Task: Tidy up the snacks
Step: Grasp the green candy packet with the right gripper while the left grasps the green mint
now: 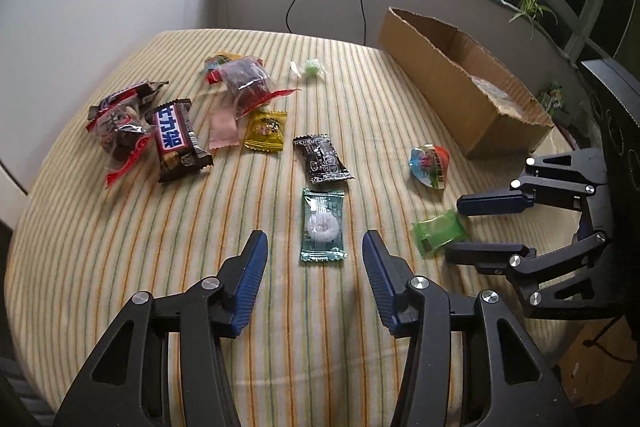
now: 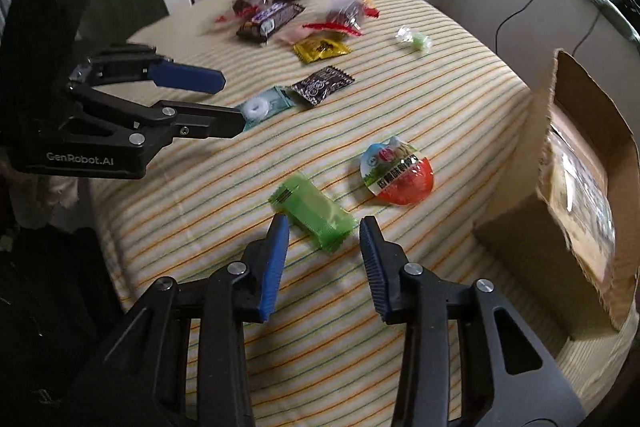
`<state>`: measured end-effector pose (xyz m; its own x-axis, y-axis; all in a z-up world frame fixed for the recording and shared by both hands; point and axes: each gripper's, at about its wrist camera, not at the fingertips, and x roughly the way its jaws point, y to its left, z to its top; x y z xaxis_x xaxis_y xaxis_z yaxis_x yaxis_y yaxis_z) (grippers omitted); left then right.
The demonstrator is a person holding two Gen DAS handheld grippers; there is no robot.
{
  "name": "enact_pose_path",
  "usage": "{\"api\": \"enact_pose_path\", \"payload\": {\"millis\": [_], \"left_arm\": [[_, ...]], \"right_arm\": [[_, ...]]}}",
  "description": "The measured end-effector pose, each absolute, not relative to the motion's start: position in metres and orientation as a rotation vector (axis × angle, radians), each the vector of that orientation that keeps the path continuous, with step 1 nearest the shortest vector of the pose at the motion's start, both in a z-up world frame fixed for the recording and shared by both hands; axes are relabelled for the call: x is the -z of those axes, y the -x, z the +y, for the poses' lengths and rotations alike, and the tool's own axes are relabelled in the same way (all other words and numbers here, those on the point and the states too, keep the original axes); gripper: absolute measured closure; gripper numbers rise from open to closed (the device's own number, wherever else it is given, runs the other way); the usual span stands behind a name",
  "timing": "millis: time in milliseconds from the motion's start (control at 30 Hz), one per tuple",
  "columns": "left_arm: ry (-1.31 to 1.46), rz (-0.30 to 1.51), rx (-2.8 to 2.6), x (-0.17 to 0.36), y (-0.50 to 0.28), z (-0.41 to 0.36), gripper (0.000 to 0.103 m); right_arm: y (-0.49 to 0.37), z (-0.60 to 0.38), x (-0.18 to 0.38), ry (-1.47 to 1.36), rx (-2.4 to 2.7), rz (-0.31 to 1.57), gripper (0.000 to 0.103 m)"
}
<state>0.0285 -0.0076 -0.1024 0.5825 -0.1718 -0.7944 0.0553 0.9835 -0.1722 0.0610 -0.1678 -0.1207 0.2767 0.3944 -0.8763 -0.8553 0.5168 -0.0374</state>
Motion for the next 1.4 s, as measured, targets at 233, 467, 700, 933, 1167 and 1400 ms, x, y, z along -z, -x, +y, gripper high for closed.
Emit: {"api": "enact_pose_path", "payload": {"millis": [233,467,700,933,1167,1400], "left_arm": [[0.102,0.951,0.131,0.109,-0.035,-0.012,0.055],[0.070,0.952,0.128,0.111,-0.040,-0.015,0.065],[0.073,0.952,0.122,0.111,-0.041,-0.009,0.079],[0.090,0.951,0.129,0.110,-0.040,-0.006,0.081],[0.105,0.950,0.134,0.110,-0.038,-0.003,0.082],[0.121,0.943,0.141,0.107,-0.037,-0.004,0.082]], "right_arm": [[-0.068,-0.157,0.127,0.601,-0.932,0.956,0.064],[-0.066,-0.153,0.124,0.616,-0.980,0.941,0.064],[-0.064,-0.141,0.127,0.711,-1.001,0.917,0.063],[-0.069,-0.131,0.128,0.756,-1.018,0.901,0.052],[-0.075,-0.134,0.128,0.721,-1.046,0.946,0.064],[-0.072,-0.145,0.126,0.668,-1.026,0.961,0.082]]}}
